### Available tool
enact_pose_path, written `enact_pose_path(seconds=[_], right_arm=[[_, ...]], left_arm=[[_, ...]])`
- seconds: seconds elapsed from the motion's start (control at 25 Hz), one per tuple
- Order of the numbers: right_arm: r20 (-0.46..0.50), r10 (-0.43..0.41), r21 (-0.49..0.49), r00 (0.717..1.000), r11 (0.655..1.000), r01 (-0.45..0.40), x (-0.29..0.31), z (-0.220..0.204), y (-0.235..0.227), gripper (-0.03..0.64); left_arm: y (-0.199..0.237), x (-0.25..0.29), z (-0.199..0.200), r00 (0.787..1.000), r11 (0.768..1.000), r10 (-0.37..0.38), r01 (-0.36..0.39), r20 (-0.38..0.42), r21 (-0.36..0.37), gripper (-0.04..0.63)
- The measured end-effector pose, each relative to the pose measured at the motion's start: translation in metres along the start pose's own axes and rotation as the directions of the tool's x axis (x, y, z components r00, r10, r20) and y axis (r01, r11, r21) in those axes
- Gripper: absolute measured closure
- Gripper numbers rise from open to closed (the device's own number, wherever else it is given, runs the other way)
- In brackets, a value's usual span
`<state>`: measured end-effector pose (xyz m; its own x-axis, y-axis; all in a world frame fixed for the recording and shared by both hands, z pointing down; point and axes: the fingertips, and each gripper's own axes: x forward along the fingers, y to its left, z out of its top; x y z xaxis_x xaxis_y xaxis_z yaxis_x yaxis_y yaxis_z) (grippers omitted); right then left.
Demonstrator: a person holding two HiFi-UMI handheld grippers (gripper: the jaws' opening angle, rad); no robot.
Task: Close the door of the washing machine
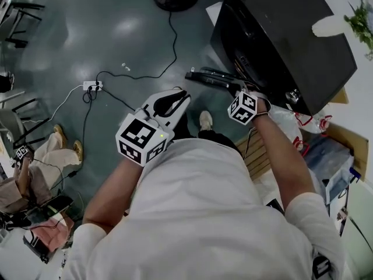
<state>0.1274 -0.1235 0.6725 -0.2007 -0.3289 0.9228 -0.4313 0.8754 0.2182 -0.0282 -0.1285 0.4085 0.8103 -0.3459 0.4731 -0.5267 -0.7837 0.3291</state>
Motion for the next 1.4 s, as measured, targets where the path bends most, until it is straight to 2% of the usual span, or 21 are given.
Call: enact_pose_path(seconds=[0.44, 0.88, 1.28, 1.4], right_arm=[[-0.062, -0.076, 0.147, 0.995, 0.986, 0.084, 0.010, -0.005, -0.047, 0.506], [-0.139, -0.166, 0.284, 0.976, 0.938, 0.200, 0.014, -0.018, -0.091, 0.506], [-0.226, -0.240, 0.343, 0.944, 0.888, 0.308, 0.017, -0.026, -0.113, 0.506], [-0.254, -0.274, 0.324, 0.928, 0.879, 0.349, 0.018, -0.030, -0.122, 0.505]], left_arm=[[0.025, 0.009, 0.012, 0.996, 0.997, -0.072, 0.073, -0.044, 0.033, 0.543], [0.047, 0.022, 0.025, 0.987, 0.988, -0.137, 0.143, -0.089, 0.062, 0.543], [0.064, 0.029, 0.028, 0.973, 0.976, -0.189, 0.201, -0.132, 0.084, 0.543], [0.068, 0.032, 0.027, 0.970, 0.974, -0.196, 0.210, -0.144, 0.084, 0.543]])
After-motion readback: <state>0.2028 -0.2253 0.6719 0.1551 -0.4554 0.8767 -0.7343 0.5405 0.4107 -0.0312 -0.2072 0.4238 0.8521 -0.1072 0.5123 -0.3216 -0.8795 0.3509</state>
